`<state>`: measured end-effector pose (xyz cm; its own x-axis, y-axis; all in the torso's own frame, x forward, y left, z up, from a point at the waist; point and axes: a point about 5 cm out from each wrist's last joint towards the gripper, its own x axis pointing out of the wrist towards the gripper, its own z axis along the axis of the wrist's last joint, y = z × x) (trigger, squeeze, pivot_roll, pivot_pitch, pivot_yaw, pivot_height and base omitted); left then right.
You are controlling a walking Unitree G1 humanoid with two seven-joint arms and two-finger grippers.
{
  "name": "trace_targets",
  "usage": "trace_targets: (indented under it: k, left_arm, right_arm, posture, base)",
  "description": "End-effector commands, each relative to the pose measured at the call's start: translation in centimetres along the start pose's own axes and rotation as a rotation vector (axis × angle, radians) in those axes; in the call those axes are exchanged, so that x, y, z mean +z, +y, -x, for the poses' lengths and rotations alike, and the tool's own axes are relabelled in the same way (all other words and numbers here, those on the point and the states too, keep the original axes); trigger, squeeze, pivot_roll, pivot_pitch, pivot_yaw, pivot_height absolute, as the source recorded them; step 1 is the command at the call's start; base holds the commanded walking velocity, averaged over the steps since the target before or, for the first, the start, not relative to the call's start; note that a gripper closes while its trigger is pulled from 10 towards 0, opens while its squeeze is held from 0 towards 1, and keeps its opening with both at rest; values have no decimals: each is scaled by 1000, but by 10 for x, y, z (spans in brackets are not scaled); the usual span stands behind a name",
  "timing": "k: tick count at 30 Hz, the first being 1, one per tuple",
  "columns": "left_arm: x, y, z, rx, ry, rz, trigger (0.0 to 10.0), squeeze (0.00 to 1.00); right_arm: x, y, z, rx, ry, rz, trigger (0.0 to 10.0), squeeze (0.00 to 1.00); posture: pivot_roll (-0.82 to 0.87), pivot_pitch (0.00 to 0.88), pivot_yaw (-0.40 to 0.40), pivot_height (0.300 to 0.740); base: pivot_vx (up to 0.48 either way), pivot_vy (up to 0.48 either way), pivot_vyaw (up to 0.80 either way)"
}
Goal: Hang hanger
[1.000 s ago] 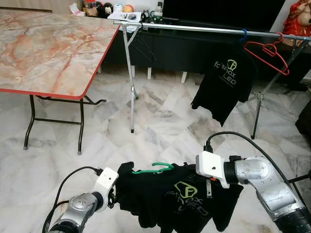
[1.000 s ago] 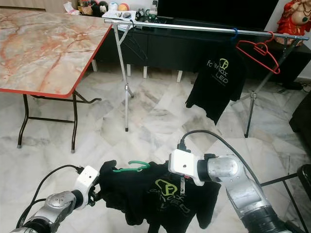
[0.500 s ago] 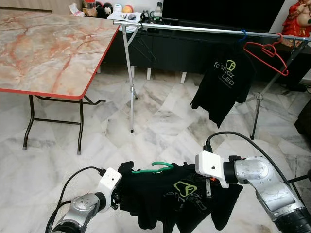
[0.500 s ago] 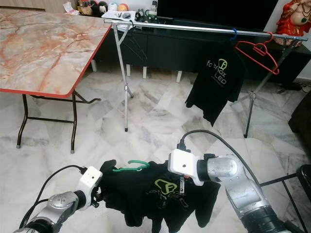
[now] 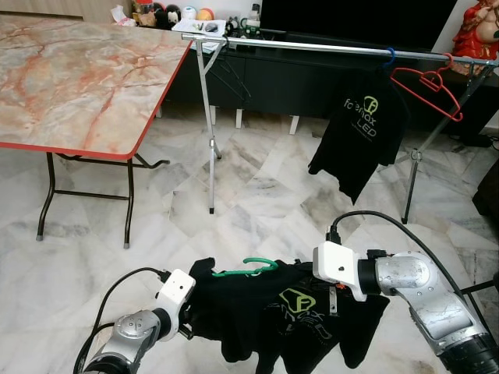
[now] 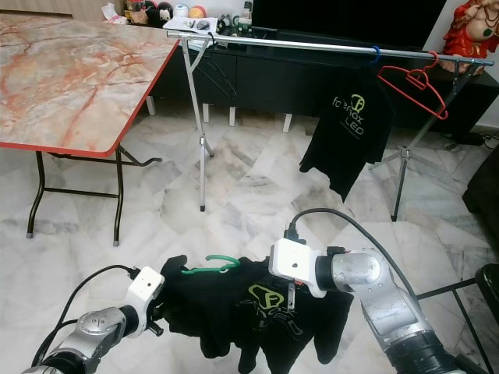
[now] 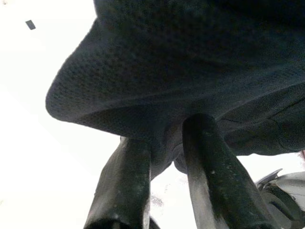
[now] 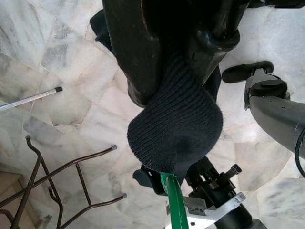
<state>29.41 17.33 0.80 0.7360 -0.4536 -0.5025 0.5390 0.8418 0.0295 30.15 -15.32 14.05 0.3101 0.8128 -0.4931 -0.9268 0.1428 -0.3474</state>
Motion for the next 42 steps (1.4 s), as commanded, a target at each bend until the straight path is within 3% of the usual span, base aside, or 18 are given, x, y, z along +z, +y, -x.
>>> trace_targets:
  k: [1, 17, 24, 27, 29, 32, 35, 37, 38, 39, 42]
  left_arm:
    - [1, -2, -1, 0, -11, 1, 0, 0]
    - [5, 5, 1, 59, -48, 17, 0, 0]
    - [-5, 24, 9, 228, 29, 54, 0, 0]
    - [-13, 36, 16, 362, 104, 83, 0, 0]
    - [-35, 49, 31, 553, 264, 118, 0, 0]
    - [-53, 50, 40, 603, 409, 123, 0, 0]
    - [-62, 44, 42, 570, 477, 130, 0, 0]
    - [-64, 37, 38, 473, 498, 83, 0, 0]
    - [-59, 28, 30, 357, 485, 39, 0, 0]
    - [-59, 28, 30, 357, 485, 39, 0, 0]
    - [-49, 14, 18, 169, 452, -40, 0, 0]
  right_arm:
    - [5, -5, 4, -28, -18, 16, 10000, 0]
    - [3, -5, 4, -42, -10, 14, 10000, 0]
    - [-8, -11, 6, -129, 50, -8, 10000, 0]
    - [-11, -14, 7, -176, 73, -28, 10000, 0]
    - [-19, -13, 7, -203, 114, -48, 10000, 0]
    - [-21, -14, 7, -234, 123, -60, 10000, 0]
    - [-20, -17, 7, -265, 120, -77, 10000, 0]
    - [-21, -20, 6, -287, 128, -75, 10000, 0]
    - [-20, -23, 5, -307, 120, -70, 10000, 0]
    - [-20, -23, 5, -307, 120, -70, 10000, 0]
    - [-10, -29, 3, -350, 48, -80, 10000, 0]
  posture:
    - [-60, 122, -74, 740]
    - [-58, 110, -73, 740]
    - [-56, 107, -74, 740]
    - [-58, 111, -75, 740]
    - [-61, 113, -76, 740]
    - [-61, 118, -76, 740]
    - [-61, 119, -76, 740]
    - [-60, 124, -77, 740]
    - [-56, 127, -77, 740]
    - [-56, 127, -77, 740]
    - [-53, 128, -77, 740]
  base:
    - [0, 0, 0]
    - [0, 0, 0]
    - [0, 0, 0]
    - [0, 0, 0]
    - [0, 0, 0]
    - [0, 0, 0]
    - [0, 0, 0]
    - [0, 0, 0]
    - [0, 0, 0]
    - [0, 0, 0]
    - [0, 0, 0]
